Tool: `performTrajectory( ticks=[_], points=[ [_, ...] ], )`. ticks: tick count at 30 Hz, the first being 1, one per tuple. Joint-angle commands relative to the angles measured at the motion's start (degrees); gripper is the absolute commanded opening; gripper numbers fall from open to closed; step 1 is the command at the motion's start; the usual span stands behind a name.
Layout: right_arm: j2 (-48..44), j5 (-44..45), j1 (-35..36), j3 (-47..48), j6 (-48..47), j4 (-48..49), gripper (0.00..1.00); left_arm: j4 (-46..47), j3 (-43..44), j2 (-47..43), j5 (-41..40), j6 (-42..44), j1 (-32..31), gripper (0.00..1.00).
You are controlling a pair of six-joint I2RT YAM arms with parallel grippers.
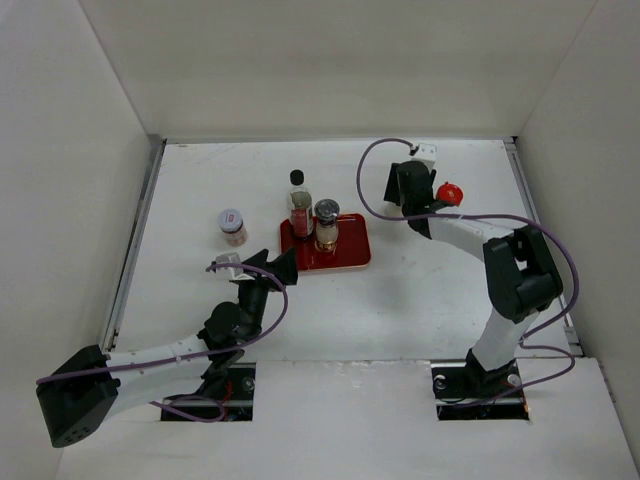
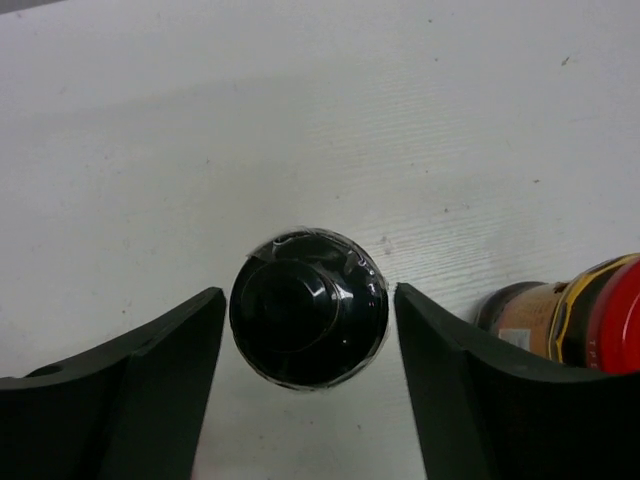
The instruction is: Organize the condiment bottles
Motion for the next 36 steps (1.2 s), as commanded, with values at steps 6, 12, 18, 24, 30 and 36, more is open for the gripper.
performTrajectory(
  ticks=[6,12,18,24,30,36],
  points=[
    [-3.35,0.31,1.29,-0.10,-0.66,5.50,0.50,2.66,-1.99,0.72,0.34,-0.87,0.31,0.80],
    [-11.62,0.57,7.87,-4.15,-0.93,7.08,0.50,3.18,-1.64,2.56,0.43,-1.13,0.57,0.80],
    [-11.02,1.19,14.73,-3.72,-0.05,9.54,0.52,3.36,-1.47,3.10,0.61,-1.30,0.75,0.80],
    [-6.10,1.19,17.73,-1.70,0.74,9.90,0.52,2.66,-1.73,1.86,0.43,-1.30,1.19,0.80],
    [-3.19,1.19,18.26,-2.13,2.32,10.34,0.59,2.66,-1.64,1.68,0.52,-1.22,1.80,0.80],
    [-5.99,1.27,18.35,-4.24,2.50,11.13,0.89,-0.31,0.29,0.82,0.26,-0.78,4.00,0.79]
  ],
)
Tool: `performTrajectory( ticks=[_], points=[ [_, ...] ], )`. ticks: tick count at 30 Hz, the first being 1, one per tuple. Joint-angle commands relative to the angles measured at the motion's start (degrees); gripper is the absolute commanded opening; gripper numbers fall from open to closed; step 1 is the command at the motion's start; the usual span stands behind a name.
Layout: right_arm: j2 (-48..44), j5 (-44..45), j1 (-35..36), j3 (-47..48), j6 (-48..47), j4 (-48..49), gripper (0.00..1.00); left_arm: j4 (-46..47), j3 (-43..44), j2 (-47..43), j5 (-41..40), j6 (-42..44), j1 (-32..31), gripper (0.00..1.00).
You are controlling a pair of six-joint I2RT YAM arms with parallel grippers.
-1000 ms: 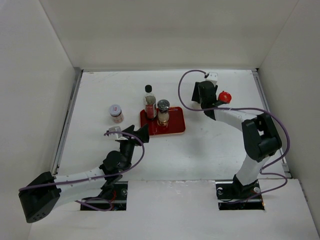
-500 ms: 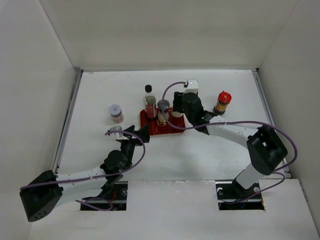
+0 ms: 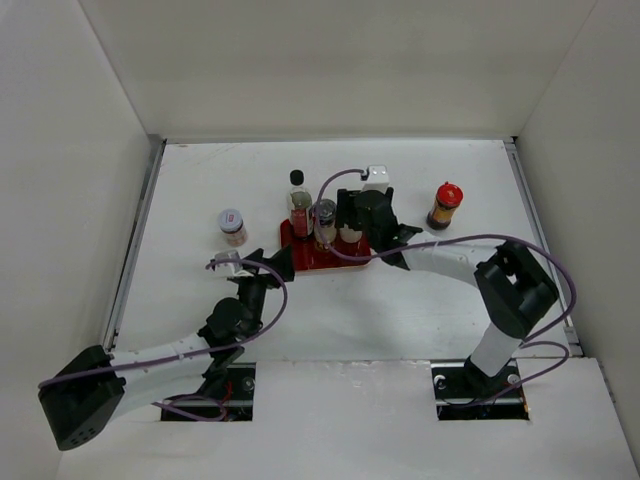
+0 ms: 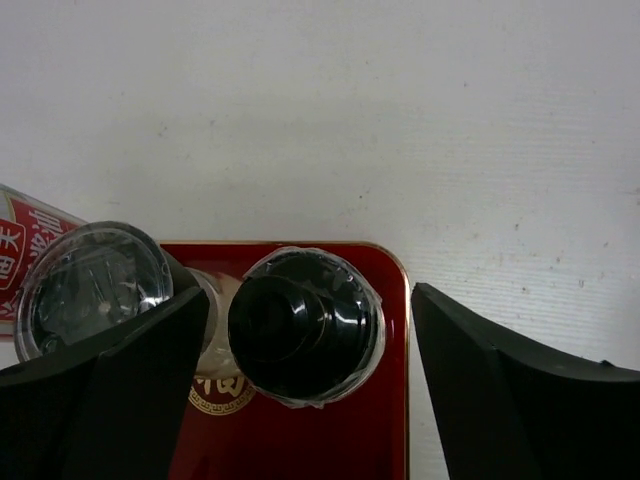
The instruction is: Organize the condiment bottles
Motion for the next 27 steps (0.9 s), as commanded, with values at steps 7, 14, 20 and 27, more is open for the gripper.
performTrajectory(
  ticks=[7,14,20,27],
  points=[
    [-14.09,0.71,-0.74,-7.88,1.12,4.09,1.00,-30.21,11.96,-9.85,-6.15,-1.46,2.81,0.80],
    [-21.57,1.41,-1.88,-14.92,2.79,5.14,0.28,-53.70,26.02,-7.41,-7.22,-2.52,10.97,0.80],
    [-20.35,3.43,-0.75,-20.54,4.56,13.82,0.49,-59.26,33.68,3.83,0.86,-3.13,22.12,0.84],
    [-19.46,2.82,-0.56,-23.80,3.59,21.66,0.83,-58.65,39.39,20.62,16.60,-4.19,34.01,0.86]
  ],
)
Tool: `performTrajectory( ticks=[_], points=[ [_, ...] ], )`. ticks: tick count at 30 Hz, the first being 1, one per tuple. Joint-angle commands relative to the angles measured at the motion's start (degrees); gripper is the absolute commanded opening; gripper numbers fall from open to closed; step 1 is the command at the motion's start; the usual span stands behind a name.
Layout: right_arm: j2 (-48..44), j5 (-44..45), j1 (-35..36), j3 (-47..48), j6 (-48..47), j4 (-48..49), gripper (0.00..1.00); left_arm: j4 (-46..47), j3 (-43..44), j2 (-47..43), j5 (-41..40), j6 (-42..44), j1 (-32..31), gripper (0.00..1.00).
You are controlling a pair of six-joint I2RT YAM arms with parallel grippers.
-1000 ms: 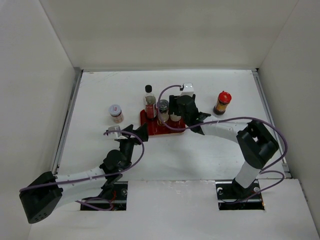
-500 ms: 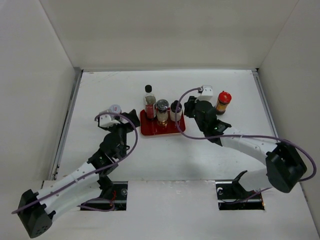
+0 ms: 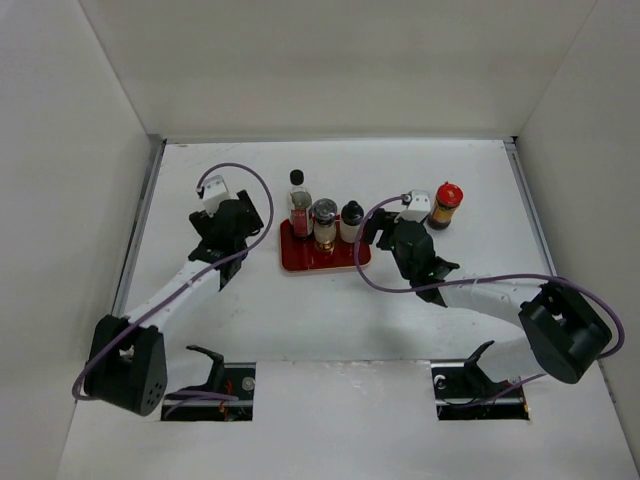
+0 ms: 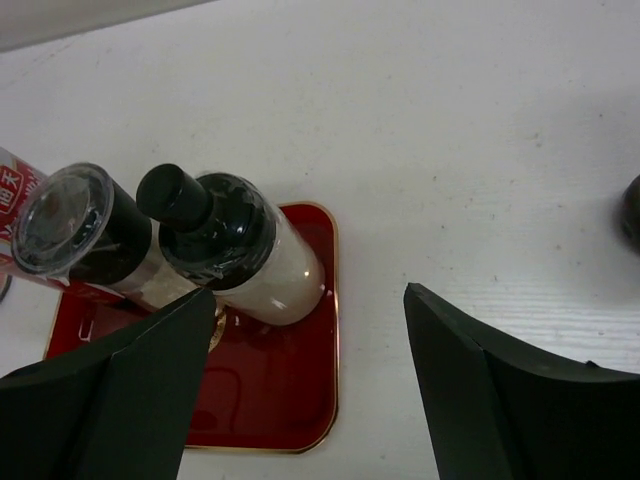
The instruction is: Organize the condiment bottles
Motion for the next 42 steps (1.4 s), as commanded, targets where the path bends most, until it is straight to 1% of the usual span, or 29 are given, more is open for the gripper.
performTrajectory(
  ticks=[1,6,9,15,16,19,20,22,23,25,28,33,35,37,42],
  points=[
    [-0.71,0.72,0.55,-0.46,-0.19,8.84,0.84,-1.08,3.82,3.96,7.01,-0.99,2.33,0.86],
    [-0.10,0.45,0.64,-0.46,-0.55,9.37,0.86,0.94,5.93,10.11,6.48,-0.91,5.24,0.85],
    [-0.36,0.19,0.64,-0.55,-0.55,9.37,0.86,1.73,6.98,12.66,5.87,-0.82,5.59,0.84],
    [-0.36,-0.07,0.64,-0.72,-0.46,9.37,0.86,3.23,8.65,18.20,4.90,-0.73,7.35,0.78],
    [-0.10,-0.07,0.64,-0.64,-0.55,9.37,0.86,3.58,8.65,18.55,4.81,-0.73,7.35,0.75],
    [0.25,-0.07,0.64,-0.46,-0.55,9.37,0.86,4.55,7.95,18.73,4.20,-0.73,7.44,0.61],
    [0.25,-0.07,0.64,-0.46,-0.55,9.37,0.86,4.55,7.52,18.12,3.67,-0.73,7.27,0.53],
    [0.17,-0.07,0.64,-0.55,-0.55,9.37,0.86,4.98,6.29,16.11,1.83,-0.82,6.83,0.40],
    [0.08,-0.07,0.64,-0.63,-0.55,9.37,0.86,5.34,5.50,14.18,0.60,-0.82,6.13,0.35],
    [0.08,-0.07,0.64,-0.63,-0.55,9.37,0.86,4.99,4.35,9.53,-1.33,-0.56,3.59,0.30],
    [-0.10,-0.07,0.64,-0.63,-0.55,9.37,0.86,3.94,2.95,2.41,-3.01,1.11,-1.07,0.28],
    [-1.33,-0.07,0.11,-1.42,-0.02,9.54,0.86,-0.72,0.92,-7.45,-4.42,2.08,-11.79,0.27],
    [-1.94,-0.07,-0.06,-1.69,-0.02,9.63,0.86,-1.51,0.83,-8.51,-4.68,1.82,-16.62,0.27],
    [-2.82,-0.07,-0.41,-2.13,-0.02,9.63,0.86,-1.43,1.44,-7.73,-4.94,1.38,-19.97,0.27],
    [-5.10,0.19,-1.64,-3.36,0.42,9.63,0.86,1.46,5.04,-1.41,-4.33,0.85,-24.99,0.27]
  ],
)
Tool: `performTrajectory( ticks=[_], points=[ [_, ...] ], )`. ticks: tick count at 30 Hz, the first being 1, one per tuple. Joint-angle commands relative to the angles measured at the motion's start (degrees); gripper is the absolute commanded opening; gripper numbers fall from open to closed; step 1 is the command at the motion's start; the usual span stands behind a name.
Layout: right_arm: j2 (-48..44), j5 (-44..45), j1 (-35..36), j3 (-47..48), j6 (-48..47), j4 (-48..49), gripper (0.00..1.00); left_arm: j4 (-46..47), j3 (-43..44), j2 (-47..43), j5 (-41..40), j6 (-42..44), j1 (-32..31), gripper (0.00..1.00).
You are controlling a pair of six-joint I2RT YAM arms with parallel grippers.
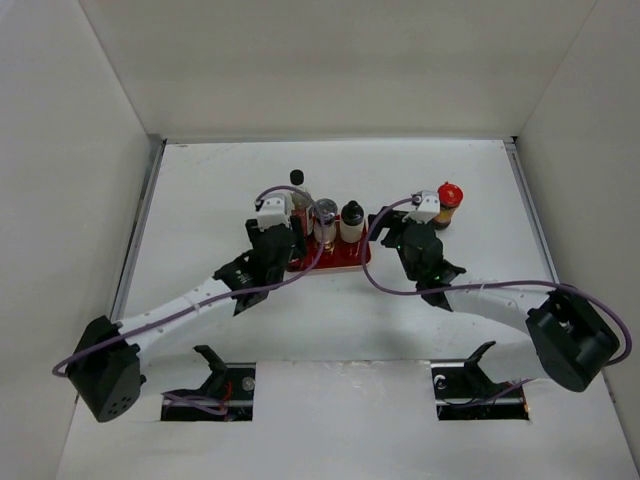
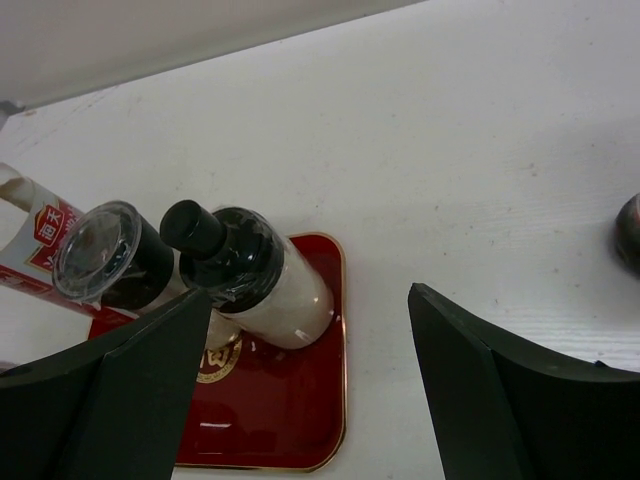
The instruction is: Organize the condiment bottles
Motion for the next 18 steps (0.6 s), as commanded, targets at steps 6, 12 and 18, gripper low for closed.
performTrajectory(
  ticks=[6,12,18],
  points=[
    [-4.35,0.23,-2.13,-1.55,1.21,3.57,0.86,9.86,6.73,10.55,1.15,-0.02,-2.83,0.27],
    [-6.54,0.85,-2.75,-2.16,0.77,3.22,0.93,14.16,5.94,16.27,2.55,1.21,-2.05,0.29],
    [-11.73,2.95,-3.01,-2.25,-0.37,0.42,1.00,18.74,3.04,19.09,2.38,2.17,-2.31,0.39]
  ],
)
